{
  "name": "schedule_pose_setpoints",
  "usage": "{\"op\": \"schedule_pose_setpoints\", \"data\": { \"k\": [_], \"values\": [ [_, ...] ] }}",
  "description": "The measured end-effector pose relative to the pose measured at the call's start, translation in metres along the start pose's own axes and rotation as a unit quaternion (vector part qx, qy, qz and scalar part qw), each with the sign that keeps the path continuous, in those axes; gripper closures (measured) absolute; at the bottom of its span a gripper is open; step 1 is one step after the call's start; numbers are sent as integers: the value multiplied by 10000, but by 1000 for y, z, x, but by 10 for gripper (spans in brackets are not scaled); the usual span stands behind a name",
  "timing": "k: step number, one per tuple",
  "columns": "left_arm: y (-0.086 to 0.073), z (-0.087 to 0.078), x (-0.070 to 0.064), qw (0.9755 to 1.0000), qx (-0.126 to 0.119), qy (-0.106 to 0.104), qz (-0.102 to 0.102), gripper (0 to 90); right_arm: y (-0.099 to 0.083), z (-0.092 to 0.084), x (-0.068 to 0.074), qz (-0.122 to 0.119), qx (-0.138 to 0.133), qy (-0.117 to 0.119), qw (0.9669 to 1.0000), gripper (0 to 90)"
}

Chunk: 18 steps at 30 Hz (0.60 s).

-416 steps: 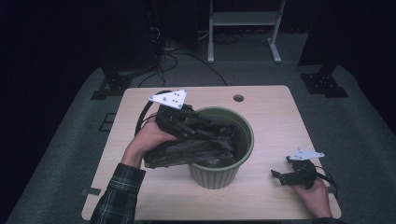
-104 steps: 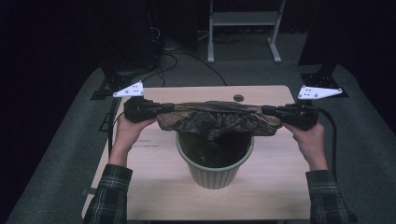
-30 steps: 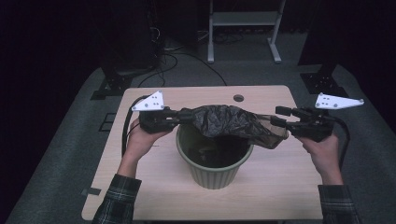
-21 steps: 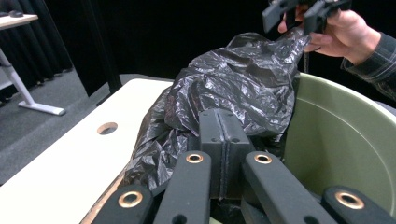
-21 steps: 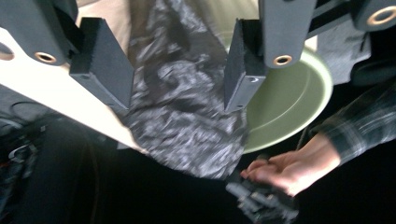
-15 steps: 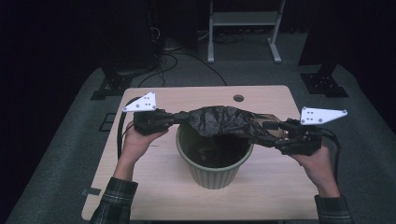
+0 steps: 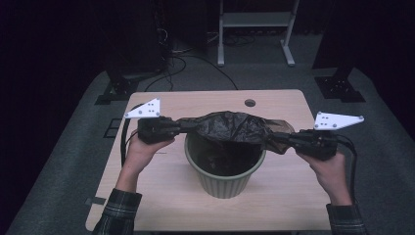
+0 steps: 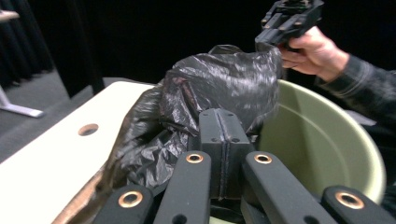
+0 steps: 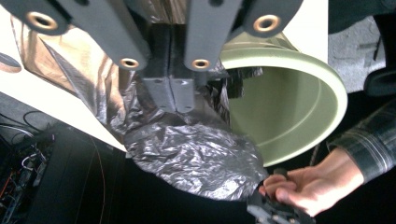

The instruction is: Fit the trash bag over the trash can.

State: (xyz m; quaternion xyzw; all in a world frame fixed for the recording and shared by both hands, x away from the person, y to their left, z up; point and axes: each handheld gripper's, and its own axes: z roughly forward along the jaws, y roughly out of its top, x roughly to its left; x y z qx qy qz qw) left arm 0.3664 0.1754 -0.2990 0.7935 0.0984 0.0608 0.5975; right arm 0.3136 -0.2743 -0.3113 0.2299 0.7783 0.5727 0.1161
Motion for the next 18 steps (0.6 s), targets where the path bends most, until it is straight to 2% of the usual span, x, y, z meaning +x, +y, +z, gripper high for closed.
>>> {"op": "schedule_pose_setpoints", "data": {
  "k": [1,4,6,14,15,18],
  "values": [
    [-1,-1,0,10000,-9,-13,-58,896,1,-3,0,65,-63,113,9999,900],
    [-3,-5,-4,9998,-62,-110,-182,896,1,-6,2,64,-75,193,9998,900],
    [-4,-7,-6,9997,-69,-120,-194,896,1,-7,3,59,-65,204,9998,900],
    [-15,-15,-23,9994,-78,-223,-253,896,-5,-7,15,93,56,510,9986,900],
    [-20,-19,-28,9995,-10,-188,-252,896,-6,-8,17,84,64,542,9985,900],
    [-28,-26,-34,9994,-64,-179,-302,896,-8,-7,23,104,42,684,9976,900]
  ]
}}
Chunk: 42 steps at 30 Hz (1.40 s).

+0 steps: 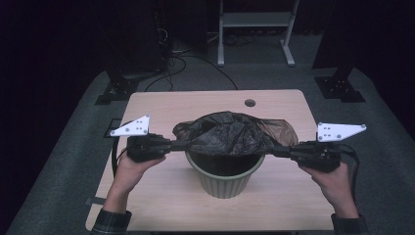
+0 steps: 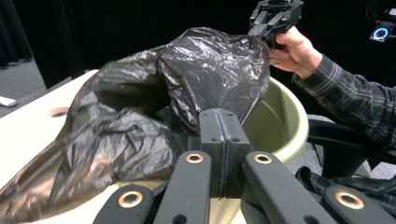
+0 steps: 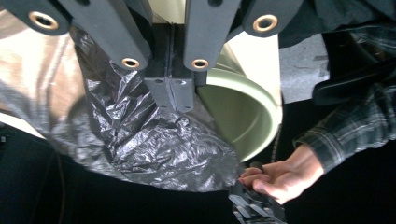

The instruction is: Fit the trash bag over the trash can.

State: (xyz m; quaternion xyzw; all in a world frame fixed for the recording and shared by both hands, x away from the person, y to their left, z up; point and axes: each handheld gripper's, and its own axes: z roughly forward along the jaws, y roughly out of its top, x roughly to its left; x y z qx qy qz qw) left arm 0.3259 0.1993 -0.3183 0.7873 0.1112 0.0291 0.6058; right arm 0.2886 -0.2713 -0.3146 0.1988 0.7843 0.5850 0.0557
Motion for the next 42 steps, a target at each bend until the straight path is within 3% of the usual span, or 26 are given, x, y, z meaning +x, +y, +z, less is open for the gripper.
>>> {"op": "schedule_pose_setpoints", "data": {
  "k": [3,9,18,35,42],
  "values": [
    [-7,-5,-4,10000,-67,-21,-68,896,-1,3,4,-11,54,91,9999,900],
    [-22,-15,-13,9999,45,-23,-163,896,-11,12,14,-3,222,255,9994,900],
    [-40,-9,-22,9991,337,-113,-224,896,-21,13,23,46,311,438,9985,900],
    [-55,-4,-18,9966,758,-57,-323,896,-34,24,35,74,443,735,9963,900],
    [-60,-2,-15,9947,964,87,-356,896,-34,31,39,63,462,884,9950,900]
  ]
}}
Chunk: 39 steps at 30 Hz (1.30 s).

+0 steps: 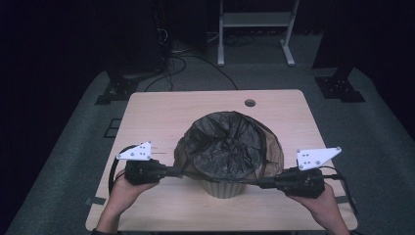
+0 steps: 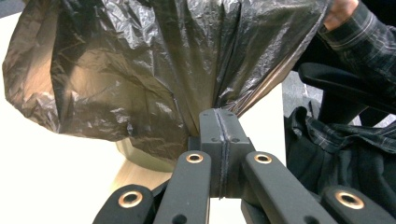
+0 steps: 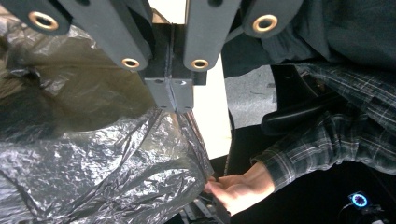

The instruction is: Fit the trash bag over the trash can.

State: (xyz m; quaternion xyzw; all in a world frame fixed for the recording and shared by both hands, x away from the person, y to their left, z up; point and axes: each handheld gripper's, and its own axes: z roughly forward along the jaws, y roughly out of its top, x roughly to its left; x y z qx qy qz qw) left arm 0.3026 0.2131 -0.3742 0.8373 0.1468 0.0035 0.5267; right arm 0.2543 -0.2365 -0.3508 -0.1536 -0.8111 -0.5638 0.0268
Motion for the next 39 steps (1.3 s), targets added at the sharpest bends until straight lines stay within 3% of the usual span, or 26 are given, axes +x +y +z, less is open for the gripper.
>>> {"op": "schedule_pose_setpoints", "data": {
  "k": [5,8,10,11,16,20,27,39],
  "values": [
    [-2,1,1,9999,101,29,-25,896,1,4,2,-28,-31,91,9999,899],
    [-3,5,1,9998,199,8,-5,896,1,2,3,-54,-113,129,9998,741],
    [-3,7,2,9997,224,-45,-18,896,1,1,3,-30,-168,169,9997,724],
    [-5,10,2,9997,243,-93,-36,897,3,-5,4,-80,-300,69,9995,651],
    [-7,13,3,9994,285,-166,-77,896,6,-19,4,-92,-526,-71,9985,591],
    [-9,16,4,9991,368,-184,-96,896,12,-37,-1,-122,-865,-416,9953,497],
    [-18,24,10,9980,560,-202,-212,896,23,-47,-9,-202,-908,-812,9923,469],
    [-33,37,18,9959,760,-283,-402,896,31,-48,-21,-198,-967,-1024,9898,455]
  ]
}}
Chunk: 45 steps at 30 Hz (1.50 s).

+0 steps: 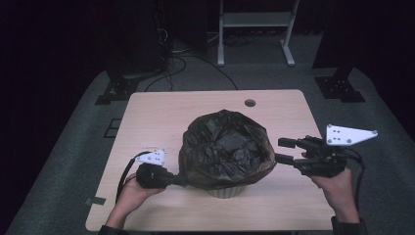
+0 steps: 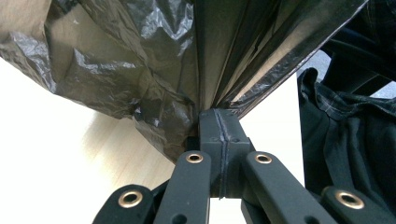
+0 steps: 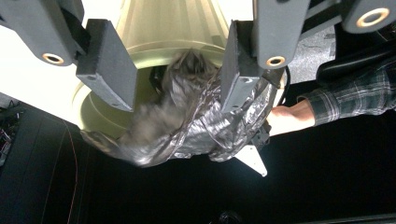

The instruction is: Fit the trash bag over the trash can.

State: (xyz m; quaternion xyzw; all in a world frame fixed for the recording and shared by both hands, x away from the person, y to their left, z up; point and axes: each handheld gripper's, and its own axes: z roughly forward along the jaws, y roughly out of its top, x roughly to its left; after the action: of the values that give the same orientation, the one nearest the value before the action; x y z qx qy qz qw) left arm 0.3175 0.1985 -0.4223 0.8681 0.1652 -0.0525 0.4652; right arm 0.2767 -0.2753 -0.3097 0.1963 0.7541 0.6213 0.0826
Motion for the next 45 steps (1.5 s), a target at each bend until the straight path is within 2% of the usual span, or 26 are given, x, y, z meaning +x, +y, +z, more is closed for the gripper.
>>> {"op": "schedule_pose_setpoints", "data": {
  "k": [9,12,18,26,33,36,42,45],
  "values": [
    [-3,9,2,9997,240,2,-29,896,4,0,-1,-34,-32,-40,10000,456],
    [-5,14,3,9992,395,18,-33,896,7,-1,-1,-67,-37,-41,10000,456],
    [-8,21,3,9986,530,-54,-19,895,13,-1,1,-119,-73,-44,9999,456],
    [-6,22,1,9987,493,-100,8,886,33,2,6,-235,-132,23,9996,440],
    [-6,21,0,9988,461,-139,13,883,51,10,11,-165,-120,190,9996,400],
    [-6,21,0,9989,453,-135,17,883,62,19,14,-156,-98,266,9995,370],
    [-5,20,0,9989,430,-160,34,883,70,30,18,-151,-105,393,9991,351],
    [-5,20,0,9990,414,-176,33,883,73,39,21,-177,5,361,9992,343]
  ]
}}
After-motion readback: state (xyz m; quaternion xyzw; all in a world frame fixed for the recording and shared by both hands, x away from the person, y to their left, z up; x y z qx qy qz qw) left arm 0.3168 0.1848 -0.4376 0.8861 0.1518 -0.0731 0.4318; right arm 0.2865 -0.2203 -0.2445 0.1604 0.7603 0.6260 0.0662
